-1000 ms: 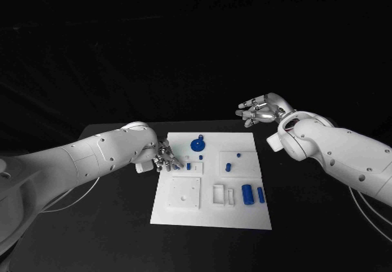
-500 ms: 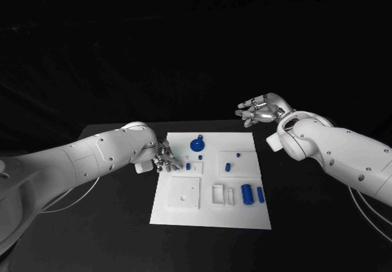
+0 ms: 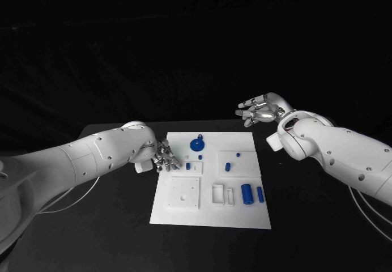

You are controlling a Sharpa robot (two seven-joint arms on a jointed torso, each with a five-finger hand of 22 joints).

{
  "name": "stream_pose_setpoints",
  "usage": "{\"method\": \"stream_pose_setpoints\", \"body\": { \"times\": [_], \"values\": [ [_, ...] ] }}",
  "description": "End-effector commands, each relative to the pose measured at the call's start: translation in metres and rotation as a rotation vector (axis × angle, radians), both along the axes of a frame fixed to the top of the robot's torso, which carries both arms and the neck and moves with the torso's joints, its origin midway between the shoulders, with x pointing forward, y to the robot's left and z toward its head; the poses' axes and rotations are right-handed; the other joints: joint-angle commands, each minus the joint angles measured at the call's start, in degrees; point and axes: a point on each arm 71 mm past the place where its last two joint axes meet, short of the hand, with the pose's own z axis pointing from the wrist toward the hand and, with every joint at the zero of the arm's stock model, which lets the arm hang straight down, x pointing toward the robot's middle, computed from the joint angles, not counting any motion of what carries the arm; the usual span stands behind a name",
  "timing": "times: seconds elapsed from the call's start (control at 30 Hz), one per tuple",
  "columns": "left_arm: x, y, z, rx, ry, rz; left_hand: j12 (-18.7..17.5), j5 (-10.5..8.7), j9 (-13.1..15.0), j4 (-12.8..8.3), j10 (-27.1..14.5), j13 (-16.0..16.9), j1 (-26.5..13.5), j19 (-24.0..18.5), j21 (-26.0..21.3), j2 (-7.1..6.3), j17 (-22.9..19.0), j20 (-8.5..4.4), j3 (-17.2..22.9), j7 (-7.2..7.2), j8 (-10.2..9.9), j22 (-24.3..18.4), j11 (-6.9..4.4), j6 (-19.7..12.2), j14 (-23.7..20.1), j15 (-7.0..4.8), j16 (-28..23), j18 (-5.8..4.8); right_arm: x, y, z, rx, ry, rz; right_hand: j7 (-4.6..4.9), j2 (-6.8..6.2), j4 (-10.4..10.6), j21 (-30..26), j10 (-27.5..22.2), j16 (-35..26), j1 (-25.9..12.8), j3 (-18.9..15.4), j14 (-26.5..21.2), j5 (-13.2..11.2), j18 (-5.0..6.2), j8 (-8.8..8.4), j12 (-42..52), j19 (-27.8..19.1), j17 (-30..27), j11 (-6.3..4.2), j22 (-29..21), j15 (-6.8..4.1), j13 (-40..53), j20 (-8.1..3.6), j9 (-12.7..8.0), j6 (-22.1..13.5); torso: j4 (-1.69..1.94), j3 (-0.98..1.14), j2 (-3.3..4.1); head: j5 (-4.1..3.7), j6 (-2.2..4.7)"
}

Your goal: Assemble the parts on the task board

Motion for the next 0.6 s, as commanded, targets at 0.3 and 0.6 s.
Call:
{"method": "stream_pose_setpoints", "body": {
  "times": [0.3, 0.6],
  "values": [
    [-0.0020, -0.0036, -0.0010, -0.075, -0.009, -0.002, 0.2, -6.44, 3.3, -3.8, 2.6, 0.2, -2.4, -0.6, 1.4, -1.92, -0.1, 0.55, 20.9, 0.12, 2.2, 1.1, 0.31, -0.5, -0.1, 0.13, 0.8, 1.14, -0.0005, 0.0005, -0.0001, -0.002, 0.001, 0.016, -0.14, 0.28, -0.3, 0.1, -0.5, 0.0, 0.1, 0.1, -0.3, 0.3, -0.71, -0.05, 0.0, -0.4, -0.1, 0.04, -0.1, 0.23, -0.1, -0.09, 0.0, -0.5, 0.06, -0.05, -0.01, -0.06, 0.08],
    [-0.0055, -0.0018, 0.0026, -0.143, -0.047, -0.018, 0.6, -0.99, 5.4, -4.4, 2.7, 0.0, -2.7, -0.6, 2.0, -4.02, 0.6, 0.48, 23.3, -0.28, 2.1, 1.0, 0.06, 0.9, 0.1, 0.11, 1.3, 1.20, -0.0025, -0.0019, -0.0019, -0.010, 0.014, 0.024, -0.11, 0.06, -0.6, 0.1, -0.5, -0.1, 0.2, 0.6, -0.3, 3.0, -0.71, -0.04, -0.1, -0.4, -0.1, -0.02, 0.0, 0.19, -0.1, -0.16, 0.0, -0.4, 0.15, -0.10, -0.08, 0.06, 0.18]
  ]
}}
